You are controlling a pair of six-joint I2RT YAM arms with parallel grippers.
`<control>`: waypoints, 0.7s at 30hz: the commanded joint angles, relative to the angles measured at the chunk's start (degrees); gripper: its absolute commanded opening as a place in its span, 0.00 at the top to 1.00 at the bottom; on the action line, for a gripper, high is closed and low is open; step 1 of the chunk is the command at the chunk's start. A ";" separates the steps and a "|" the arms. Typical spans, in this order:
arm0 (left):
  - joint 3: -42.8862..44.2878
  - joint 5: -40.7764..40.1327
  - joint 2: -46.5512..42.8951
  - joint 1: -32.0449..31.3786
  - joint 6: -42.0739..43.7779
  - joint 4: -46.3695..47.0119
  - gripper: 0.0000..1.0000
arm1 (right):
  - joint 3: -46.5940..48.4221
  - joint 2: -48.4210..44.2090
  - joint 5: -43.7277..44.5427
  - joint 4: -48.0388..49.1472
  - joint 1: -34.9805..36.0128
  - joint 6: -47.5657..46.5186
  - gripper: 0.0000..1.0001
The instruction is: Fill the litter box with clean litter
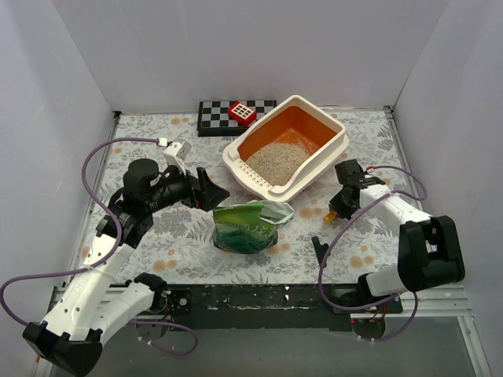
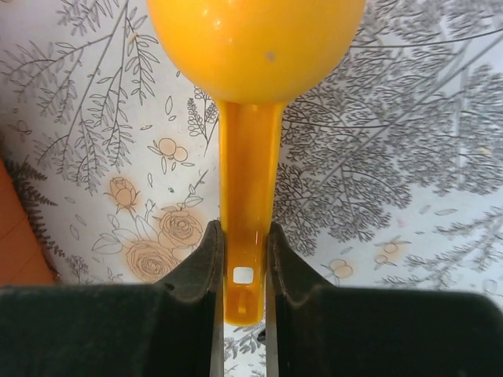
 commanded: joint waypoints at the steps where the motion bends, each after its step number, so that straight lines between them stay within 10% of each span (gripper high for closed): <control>1: 2.60 -0.57 -0.37 0.33 1.78 -1.34 0.02 | 1.86 -9.02 8.25 -6.11 -0.26 -1.45 0.99; 10: 10.68 -3.56 2.78 0.33 7.14 -4.95 0.02 | 16.86 -27.31 3.72 -10.43 -0.26 -20.41 0.99; 21: 18.08 4.24 10.00 0.33 9.43 6.10 0.02 | 33.42 -27.32 -52.24 -11.14 -0.35 -35.20 0.99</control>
